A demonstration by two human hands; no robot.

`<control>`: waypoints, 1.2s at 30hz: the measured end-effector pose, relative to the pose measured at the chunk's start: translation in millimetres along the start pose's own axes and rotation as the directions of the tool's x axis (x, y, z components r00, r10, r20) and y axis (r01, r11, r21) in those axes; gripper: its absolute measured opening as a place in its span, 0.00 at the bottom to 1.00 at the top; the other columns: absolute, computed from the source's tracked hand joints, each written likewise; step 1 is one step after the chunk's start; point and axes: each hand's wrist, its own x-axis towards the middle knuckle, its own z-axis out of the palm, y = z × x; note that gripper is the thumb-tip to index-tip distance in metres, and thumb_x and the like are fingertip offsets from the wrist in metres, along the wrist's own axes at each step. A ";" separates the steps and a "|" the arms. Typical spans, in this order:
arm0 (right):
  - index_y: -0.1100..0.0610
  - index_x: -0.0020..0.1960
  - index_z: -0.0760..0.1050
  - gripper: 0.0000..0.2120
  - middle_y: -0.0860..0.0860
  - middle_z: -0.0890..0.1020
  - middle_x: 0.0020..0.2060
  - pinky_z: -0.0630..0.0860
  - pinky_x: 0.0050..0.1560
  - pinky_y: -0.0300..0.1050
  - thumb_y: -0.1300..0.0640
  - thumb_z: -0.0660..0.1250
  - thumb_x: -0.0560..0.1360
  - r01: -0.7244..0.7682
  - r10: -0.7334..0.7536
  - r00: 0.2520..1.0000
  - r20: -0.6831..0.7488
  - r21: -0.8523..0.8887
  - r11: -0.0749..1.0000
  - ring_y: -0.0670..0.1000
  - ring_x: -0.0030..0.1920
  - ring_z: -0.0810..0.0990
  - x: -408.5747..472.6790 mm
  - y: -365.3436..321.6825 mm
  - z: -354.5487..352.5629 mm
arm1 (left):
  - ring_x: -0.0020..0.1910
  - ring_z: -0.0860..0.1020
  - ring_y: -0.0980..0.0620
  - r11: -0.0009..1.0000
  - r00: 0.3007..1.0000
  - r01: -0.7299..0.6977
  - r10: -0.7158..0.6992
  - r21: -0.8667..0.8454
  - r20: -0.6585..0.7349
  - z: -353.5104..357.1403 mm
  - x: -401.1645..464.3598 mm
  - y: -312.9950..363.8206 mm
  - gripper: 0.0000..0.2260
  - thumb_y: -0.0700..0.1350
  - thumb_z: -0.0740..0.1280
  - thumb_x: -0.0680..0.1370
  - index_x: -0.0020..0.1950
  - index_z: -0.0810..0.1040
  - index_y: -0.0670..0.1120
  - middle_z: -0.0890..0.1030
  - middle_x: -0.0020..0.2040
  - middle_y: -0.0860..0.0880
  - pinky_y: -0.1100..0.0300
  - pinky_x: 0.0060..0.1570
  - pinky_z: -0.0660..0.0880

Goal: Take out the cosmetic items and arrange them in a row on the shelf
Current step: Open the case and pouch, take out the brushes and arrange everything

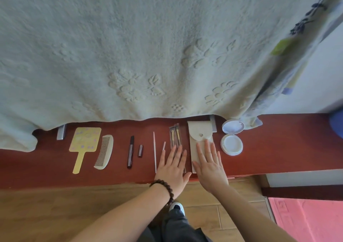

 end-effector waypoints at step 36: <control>0.58 0.74 0.57 0.39 0.54 0.67 0.71 0.70 0.64 0.55 0.49 0.72 0.71 -0.248 0.410 0.876 -0.253 0.493 0.834 0.55 0.71 0.62 10.3 27.6 -18.6 | 0.75 0.38 0.47 1.000 0.999 0.018 -0.018 -0.001 -0.044 1.0 -0.2 -28.6 0.34 0.65 0.33 0.73 0.76 0.39 0.48 0.40 0.76 0.48 0.42 0.73 0.41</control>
